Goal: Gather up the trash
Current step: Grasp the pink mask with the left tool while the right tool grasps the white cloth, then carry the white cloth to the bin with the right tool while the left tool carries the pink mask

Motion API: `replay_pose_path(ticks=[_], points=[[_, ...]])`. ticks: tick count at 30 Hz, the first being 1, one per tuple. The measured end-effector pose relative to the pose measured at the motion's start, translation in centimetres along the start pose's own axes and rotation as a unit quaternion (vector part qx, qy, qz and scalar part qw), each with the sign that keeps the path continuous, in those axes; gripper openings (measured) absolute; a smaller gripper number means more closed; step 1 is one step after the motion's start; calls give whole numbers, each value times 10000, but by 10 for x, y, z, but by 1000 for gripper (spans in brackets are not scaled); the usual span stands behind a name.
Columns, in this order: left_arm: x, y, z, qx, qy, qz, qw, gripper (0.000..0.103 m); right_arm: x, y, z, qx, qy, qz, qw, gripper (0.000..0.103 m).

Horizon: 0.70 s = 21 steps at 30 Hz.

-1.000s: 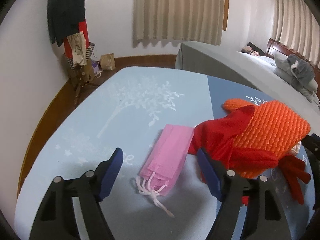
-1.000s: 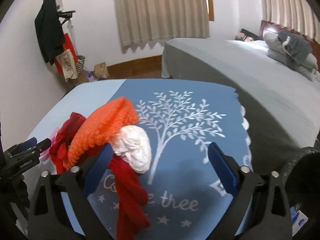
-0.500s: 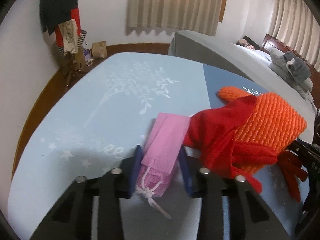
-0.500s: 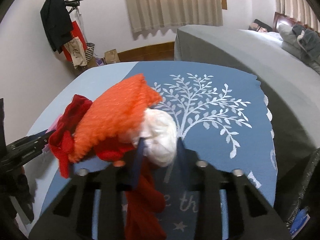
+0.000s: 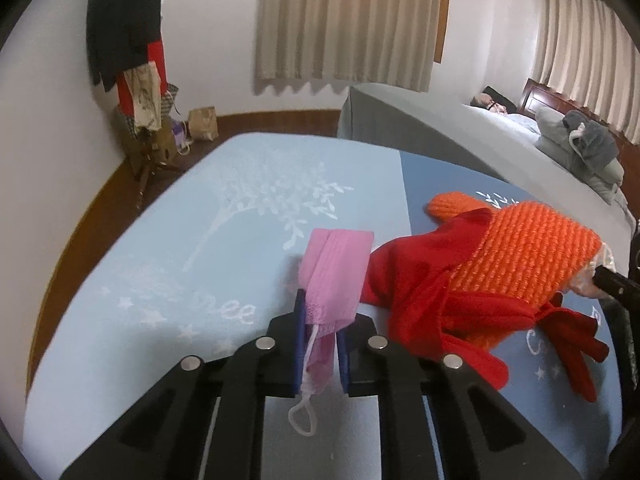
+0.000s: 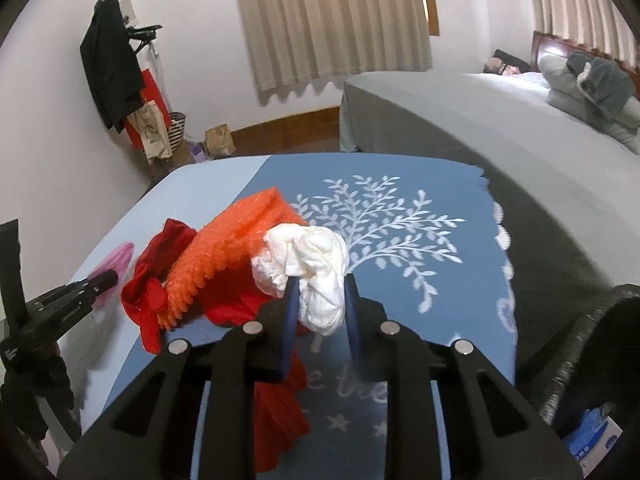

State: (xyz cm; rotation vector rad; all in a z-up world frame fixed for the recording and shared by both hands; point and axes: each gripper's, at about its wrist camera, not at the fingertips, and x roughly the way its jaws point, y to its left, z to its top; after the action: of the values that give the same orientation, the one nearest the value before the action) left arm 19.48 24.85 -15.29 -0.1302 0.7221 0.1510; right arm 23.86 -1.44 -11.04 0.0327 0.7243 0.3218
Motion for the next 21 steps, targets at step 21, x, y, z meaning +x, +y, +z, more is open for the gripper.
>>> replay_pose_path(ticks=[21], points=[[-46, -12, -8, -8, -347, -52, 9994, 13, -26, -14, -13, 310, -87, -199, 9993, 22]])
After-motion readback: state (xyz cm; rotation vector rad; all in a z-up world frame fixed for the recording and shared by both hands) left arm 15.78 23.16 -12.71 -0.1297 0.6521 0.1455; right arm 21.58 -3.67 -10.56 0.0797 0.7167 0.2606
